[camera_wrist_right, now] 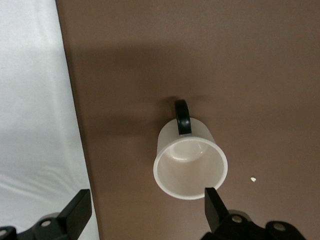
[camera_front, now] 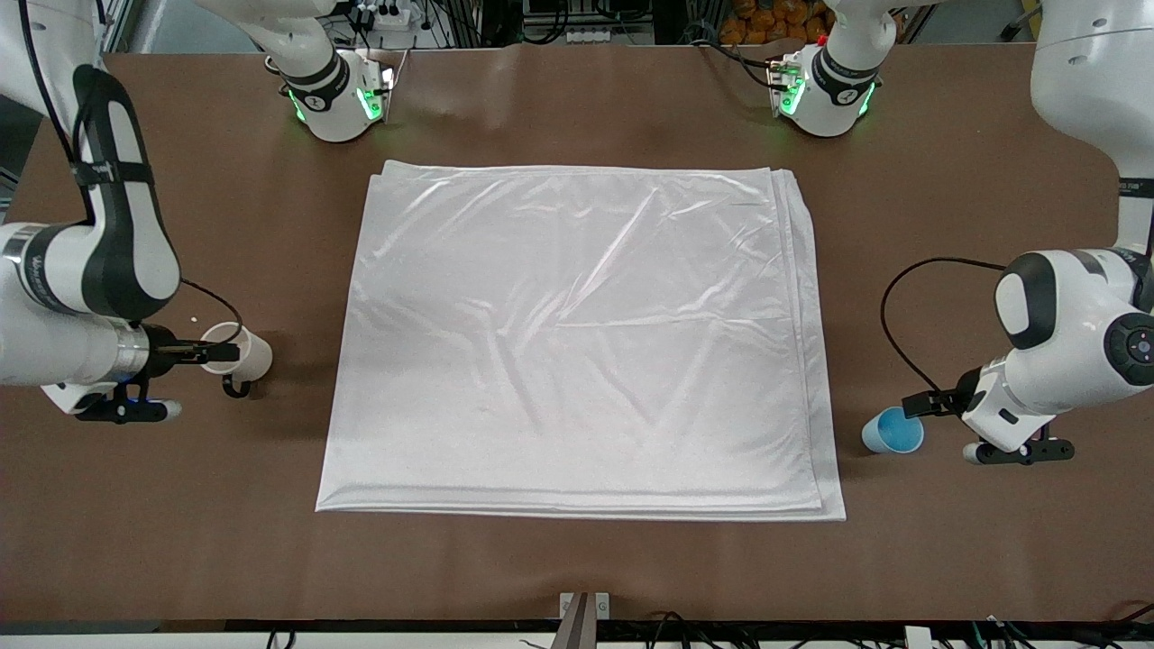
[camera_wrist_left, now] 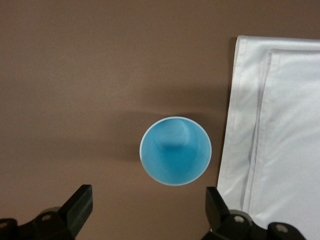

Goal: Place blue cup into white mug on cloth

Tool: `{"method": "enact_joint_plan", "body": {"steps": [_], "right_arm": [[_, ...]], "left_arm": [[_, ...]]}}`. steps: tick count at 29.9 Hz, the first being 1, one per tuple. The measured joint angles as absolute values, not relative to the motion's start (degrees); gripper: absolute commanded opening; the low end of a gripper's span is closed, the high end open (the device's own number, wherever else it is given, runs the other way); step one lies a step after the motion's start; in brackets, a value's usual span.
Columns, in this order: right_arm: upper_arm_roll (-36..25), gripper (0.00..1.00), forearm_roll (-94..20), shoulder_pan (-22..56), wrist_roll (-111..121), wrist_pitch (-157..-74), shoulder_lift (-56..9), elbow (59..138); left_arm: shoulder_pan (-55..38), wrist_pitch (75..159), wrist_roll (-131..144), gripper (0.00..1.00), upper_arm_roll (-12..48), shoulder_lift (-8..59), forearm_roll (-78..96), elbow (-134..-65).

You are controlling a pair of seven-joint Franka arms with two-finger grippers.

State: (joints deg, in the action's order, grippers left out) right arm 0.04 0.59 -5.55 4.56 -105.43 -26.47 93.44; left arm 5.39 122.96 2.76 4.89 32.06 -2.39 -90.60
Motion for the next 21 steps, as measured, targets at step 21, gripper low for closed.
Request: {"method": "enact_joint_plan", "body": {"steps": [21], "right_arm": [[-0.1,0.89,1.85,-8.21,16.1,-113.8,-34.97,92.13]], "left_arm": [[5.66,131.55,2.33,1.0,4.82,38.38,-3.72,-90.5]]}}
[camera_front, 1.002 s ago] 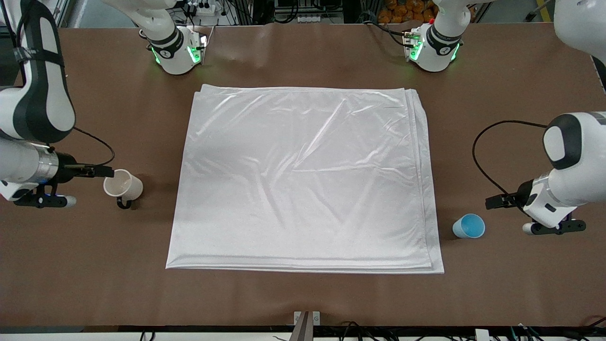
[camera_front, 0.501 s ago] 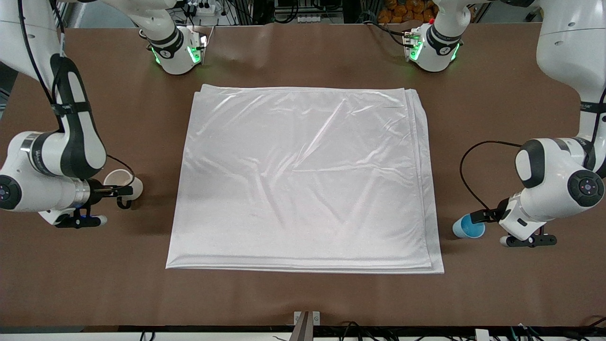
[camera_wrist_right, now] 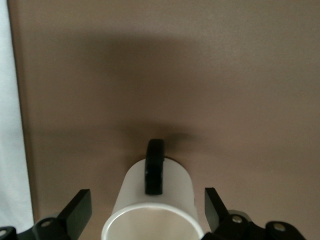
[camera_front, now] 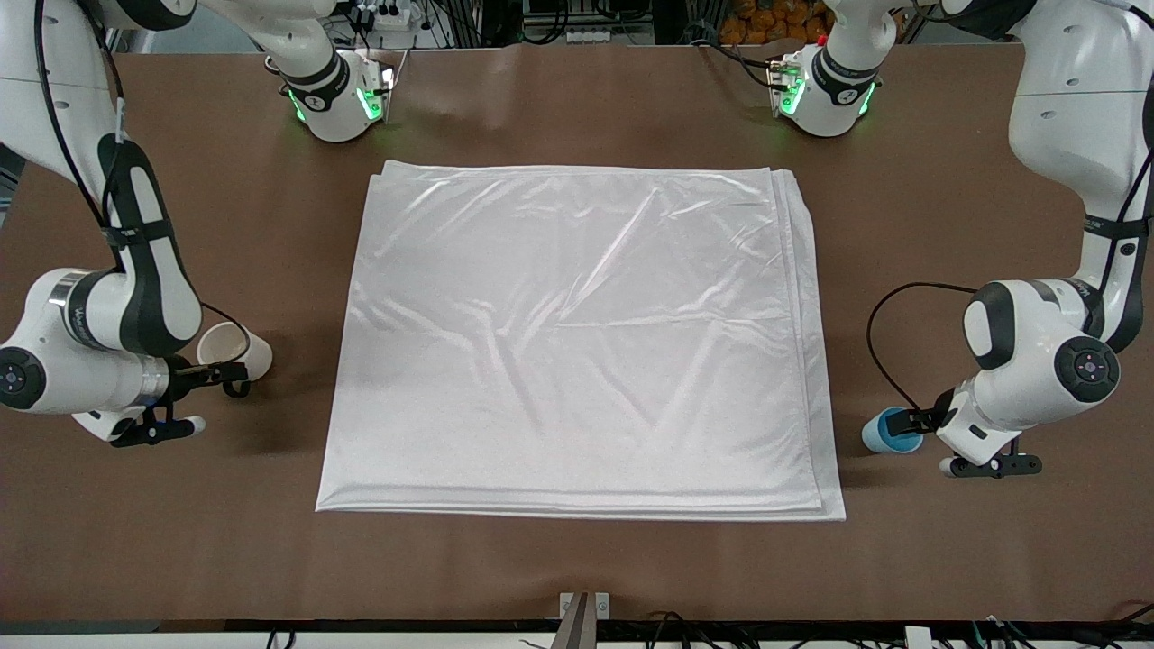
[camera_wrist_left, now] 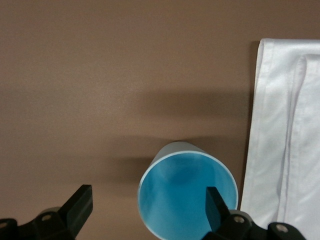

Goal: Place blue cup into white mug on cloth

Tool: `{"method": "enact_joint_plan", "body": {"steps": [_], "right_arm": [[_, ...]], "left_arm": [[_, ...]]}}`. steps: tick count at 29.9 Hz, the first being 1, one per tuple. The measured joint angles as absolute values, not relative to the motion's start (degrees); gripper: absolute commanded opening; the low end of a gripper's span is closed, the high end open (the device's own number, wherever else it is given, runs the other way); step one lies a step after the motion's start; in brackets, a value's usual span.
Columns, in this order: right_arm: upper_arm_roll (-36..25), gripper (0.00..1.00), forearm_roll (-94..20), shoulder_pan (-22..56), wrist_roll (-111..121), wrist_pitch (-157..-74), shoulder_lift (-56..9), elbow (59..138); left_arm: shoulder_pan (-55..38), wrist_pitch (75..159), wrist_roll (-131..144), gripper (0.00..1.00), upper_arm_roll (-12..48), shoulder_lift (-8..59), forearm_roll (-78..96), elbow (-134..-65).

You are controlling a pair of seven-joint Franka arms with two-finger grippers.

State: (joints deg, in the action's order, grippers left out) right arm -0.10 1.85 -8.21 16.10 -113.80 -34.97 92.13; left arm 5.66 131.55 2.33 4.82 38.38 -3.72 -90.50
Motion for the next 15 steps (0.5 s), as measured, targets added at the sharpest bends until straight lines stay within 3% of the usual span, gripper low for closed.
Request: {"method": "enact_joint_plan", "body": {"steps": [6,11,15], "right_arm": [[-0.1,0.61,1.9,-8.64,16.56,-114.37,-35.92,92.11],[-0.07,0.33,1.9,-8.63,16.56,-114.48,-36.65,92.11],[-0.07,0.16,1.89,-8.64,16.56,-114.48,-36.86,92.11]], "left_arm": [[5.56,132.21,2.33,1.0,4.83,38.84,-3.73,-90.45],[5.56,133.6,2.33,0.71,4.83,39.39,-3.73,-90.45],[5.56,134.27,2.32,0.55,4.83,39.86,-3.73,-90.44]]}}
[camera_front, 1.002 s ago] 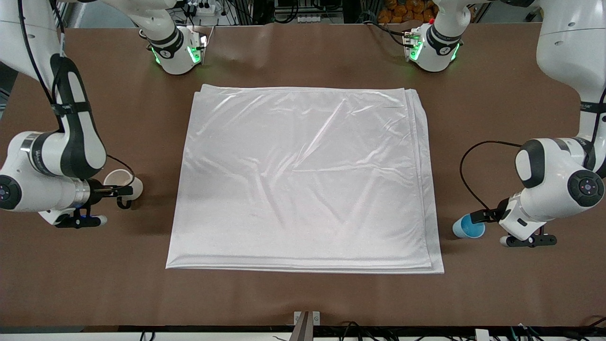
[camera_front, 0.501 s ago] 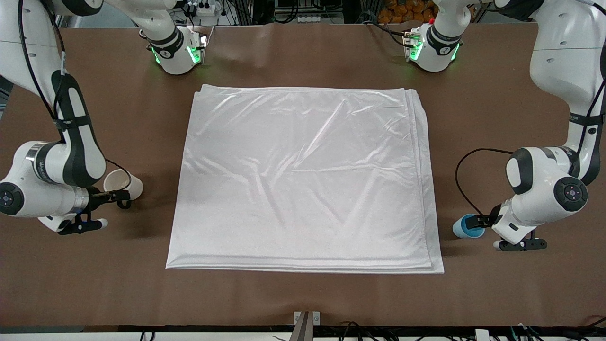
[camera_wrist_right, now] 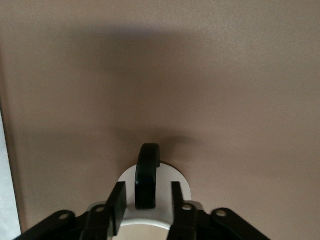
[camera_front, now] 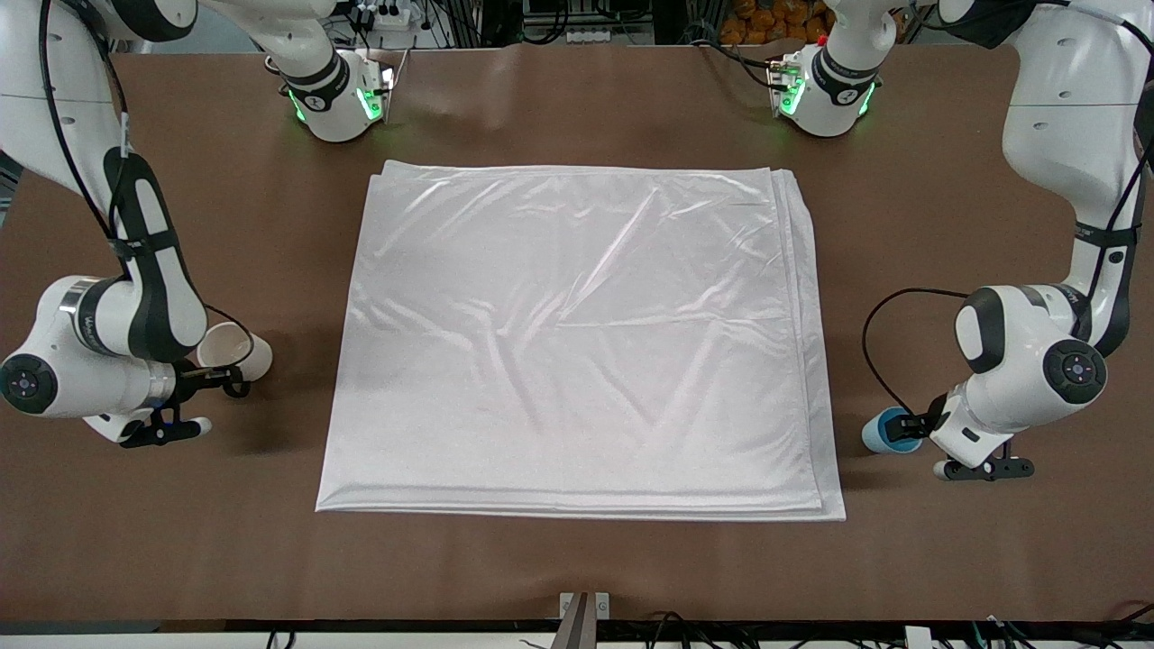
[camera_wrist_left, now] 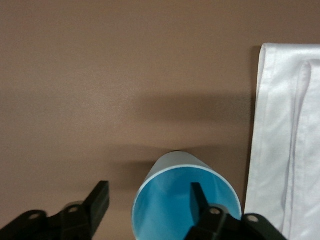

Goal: Place blue cup into white mug on cloth

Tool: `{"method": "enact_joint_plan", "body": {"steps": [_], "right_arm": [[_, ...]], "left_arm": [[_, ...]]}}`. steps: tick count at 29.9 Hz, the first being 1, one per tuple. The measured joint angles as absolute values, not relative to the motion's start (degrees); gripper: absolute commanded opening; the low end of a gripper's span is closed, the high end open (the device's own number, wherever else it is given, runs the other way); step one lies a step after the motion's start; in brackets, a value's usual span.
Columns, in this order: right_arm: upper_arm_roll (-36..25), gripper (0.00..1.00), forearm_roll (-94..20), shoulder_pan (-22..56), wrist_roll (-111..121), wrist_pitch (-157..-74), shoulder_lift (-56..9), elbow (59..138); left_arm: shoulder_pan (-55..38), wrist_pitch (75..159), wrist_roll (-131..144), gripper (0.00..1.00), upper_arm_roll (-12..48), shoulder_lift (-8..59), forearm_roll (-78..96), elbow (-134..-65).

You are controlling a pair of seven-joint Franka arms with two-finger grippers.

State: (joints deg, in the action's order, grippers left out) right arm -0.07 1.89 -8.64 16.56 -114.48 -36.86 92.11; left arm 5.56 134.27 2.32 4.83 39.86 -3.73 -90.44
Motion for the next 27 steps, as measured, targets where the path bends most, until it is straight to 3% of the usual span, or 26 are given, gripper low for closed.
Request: {"method": "enact_joint_plan", "body": {"steps": [6,10,13,27], "right_arm": [[-0.08,0.0,1.85,-8.7,16.56,-114.37,-36.87,92.1],[-0.06,0.0,1.85,-8.7,16.56,-114.15,-36.87,92.1],[0.03,0.0,1.79,-8.69,16.54,-113.16,-36.87,92.07],[5.69,0.0,0.43,-7.6,5.04,-101.67,-34.27,89.9]], "left_arm": [[5.61,135.19,2.32,0.37,4.83,40.49,-3.73,-90.44],[5.63,135.6,2.32,0.19,4.83,40.85,-3.73,-90.44],[5.59,135.84,2.32,0.0,4.84,41.01,-3.73,-90.44],[5.4,135.97,2.22,0.0,4.89,41.04,-3.73,-90.41]]}}
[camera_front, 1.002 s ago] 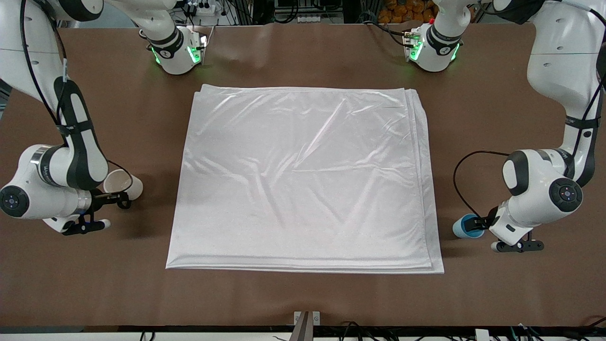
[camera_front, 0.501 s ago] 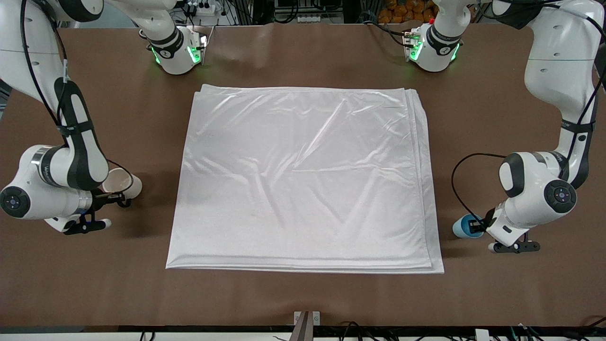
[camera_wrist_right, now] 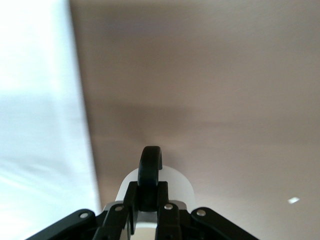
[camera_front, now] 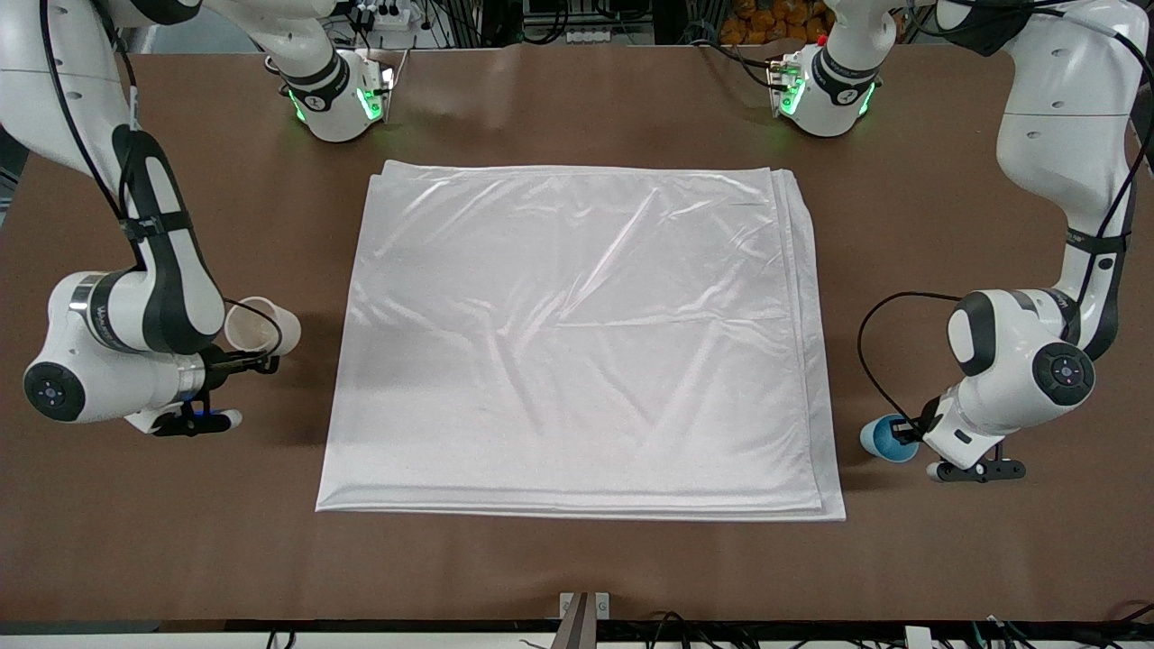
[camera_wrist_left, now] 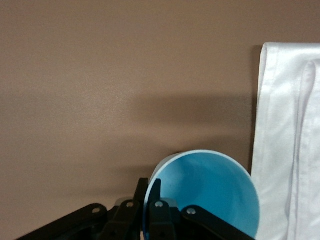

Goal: Place blue cup into white mug on cloth

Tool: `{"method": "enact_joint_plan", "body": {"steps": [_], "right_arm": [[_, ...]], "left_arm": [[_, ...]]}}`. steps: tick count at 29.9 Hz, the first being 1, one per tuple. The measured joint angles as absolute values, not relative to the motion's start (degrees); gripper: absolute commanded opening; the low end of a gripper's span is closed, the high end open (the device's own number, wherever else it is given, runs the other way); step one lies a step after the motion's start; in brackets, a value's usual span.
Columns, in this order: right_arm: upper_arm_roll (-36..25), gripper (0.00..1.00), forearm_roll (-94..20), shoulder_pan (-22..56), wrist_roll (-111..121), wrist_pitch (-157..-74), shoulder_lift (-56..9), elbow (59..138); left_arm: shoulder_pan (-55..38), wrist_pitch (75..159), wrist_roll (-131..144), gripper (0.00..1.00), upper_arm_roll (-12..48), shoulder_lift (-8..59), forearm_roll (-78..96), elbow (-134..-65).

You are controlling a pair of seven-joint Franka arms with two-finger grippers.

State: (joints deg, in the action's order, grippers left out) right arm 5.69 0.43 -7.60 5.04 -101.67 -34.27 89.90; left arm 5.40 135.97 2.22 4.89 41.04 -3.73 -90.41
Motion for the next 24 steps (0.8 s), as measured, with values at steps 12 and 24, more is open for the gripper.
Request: {"method": "enact_joint_plan", "body": {"steps": [12,24], "right_arm": [[14.37,0.0,-3.02,-6.04,-15.66,-98.4,-30.5,89.73],[21.7,0.0,-3.07,0.96,-45.25,-100.0,-30.12,87.86]], "left_arm": [[5.37,136.16,0.1,0.0,5.05,40.98,-3.73,-89.76],[5.16,136.26,-1.22,0.0,5.24,40.3,-3.73,-88.94]]}}
